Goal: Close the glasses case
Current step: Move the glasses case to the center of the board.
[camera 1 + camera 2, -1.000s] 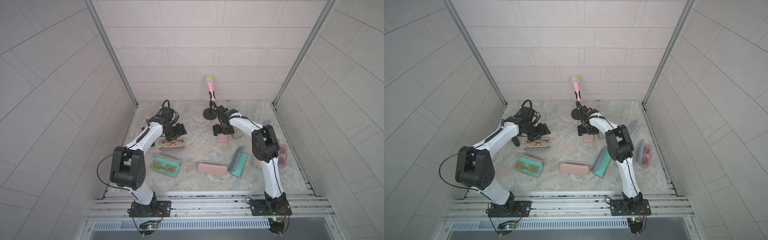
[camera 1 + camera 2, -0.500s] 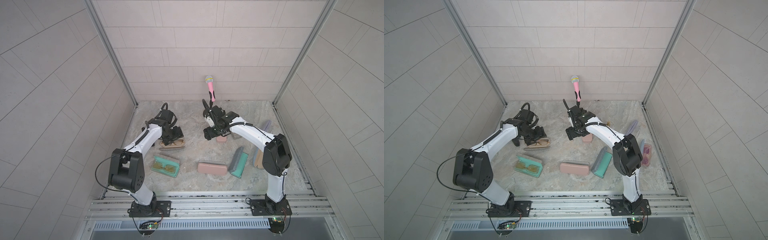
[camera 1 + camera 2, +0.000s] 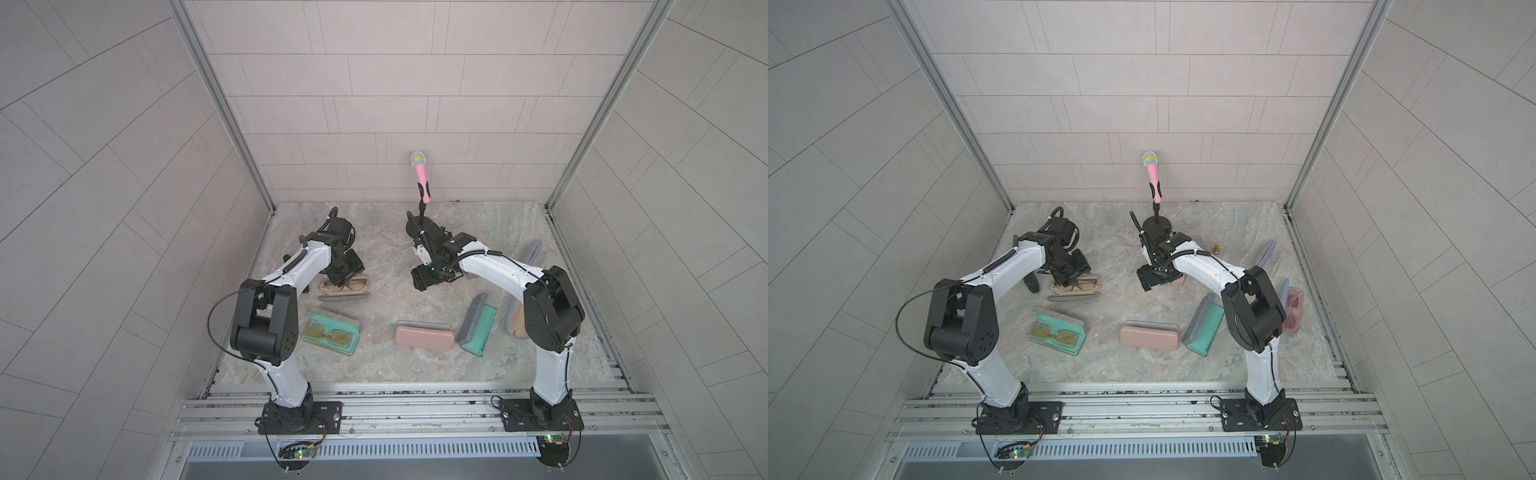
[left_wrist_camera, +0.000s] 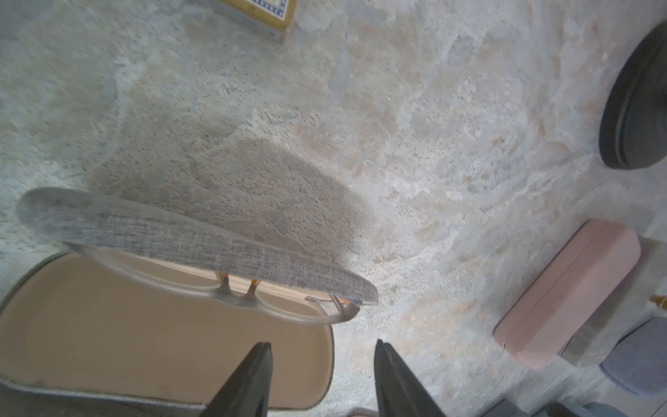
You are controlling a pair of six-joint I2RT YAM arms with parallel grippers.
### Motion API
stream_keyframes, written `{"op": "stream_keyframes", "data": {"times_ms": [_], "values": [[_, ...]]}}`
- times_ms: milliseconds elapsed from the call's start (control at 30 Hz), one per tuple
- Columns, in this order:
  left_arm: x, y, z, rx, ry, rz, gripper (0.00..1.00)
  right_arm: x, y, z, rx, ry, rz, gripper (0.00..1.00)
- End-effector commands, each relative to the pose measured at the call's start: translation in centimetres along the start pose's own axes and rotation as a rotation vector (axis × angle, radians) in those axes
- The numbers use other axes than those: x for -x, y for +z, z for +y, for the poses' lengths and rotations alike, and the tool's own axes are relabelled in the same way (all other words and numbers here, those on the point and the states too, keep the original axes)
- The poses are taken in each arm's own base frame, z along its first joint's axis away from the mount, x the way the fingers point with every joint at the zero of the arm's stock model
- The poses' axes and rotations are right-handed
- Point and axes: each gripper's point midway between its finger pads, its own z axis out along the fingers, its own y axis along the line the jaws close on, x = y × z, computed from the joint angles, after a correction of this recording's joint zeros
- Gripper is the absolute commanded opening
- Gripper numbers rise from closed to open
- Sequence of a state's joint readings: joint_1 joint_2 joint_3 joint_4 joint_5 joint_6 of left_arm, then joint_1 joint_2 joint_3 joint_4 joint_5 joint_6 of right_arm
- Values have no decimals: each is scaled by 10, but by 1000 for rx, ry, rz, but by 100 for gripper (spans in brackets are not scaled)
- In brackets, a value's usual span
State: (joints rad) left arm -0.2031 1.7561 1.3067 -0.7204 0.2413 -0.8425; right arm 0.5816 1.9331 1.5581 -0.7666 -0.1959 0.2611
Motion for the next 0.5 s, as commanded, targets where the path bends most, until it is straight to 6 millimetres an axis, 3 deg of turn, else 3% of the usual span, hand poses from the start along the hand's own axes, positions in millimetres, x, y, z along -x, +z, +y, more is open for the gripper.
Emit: {"op": "stream_keyframes", "data": {"times_ms": [0, 200, 467], "values": [[14, -2, -3, -17, -99, -67, 52, 5, -19, 1, 0, -16, -47, 79], [22, -3, -5, -56, -171, -129, 51, 2, -16, 0, -1, -13, -37, 79], [18, 3, -2, -92, -237, -136, 49, -1, -14, -5, -1, 0, -25, 79]]}}
